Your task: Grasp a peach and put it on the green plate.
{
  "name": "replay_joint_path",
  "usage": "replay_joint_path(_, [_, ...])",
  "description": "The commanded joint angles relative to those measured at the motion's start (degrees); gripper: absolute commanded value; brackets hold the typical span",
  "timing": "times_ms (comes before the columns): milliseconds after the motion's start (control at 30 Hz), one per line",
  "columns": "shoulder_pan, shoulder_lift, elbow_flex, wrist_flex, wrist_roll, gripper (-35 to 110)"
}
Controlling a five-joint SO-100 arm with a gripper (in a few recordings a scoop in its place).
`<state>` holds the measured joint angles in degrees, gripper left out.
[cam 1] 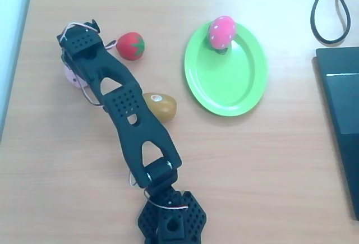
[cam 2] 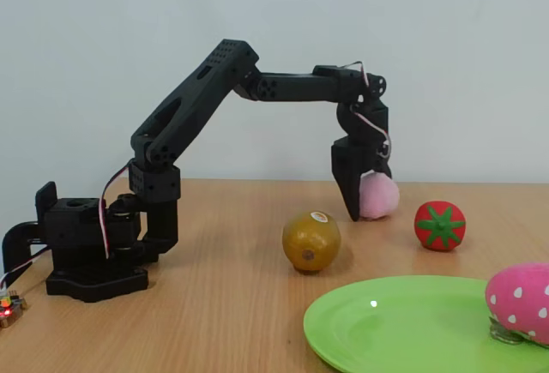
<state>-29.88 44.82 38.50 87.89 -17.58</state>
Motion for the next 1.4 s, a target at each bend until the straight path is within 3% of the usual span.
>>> replay_joint_path(0, [-0.88,0.09,-2.11,0.53,-0.88,49])
replay_joint_path(467, [-0.53,-0.09,-3.16,0.44,-0.88,38])
replay_joint_path(1367, [1.76,13.18,-3.43,-2.02,0.09,38])
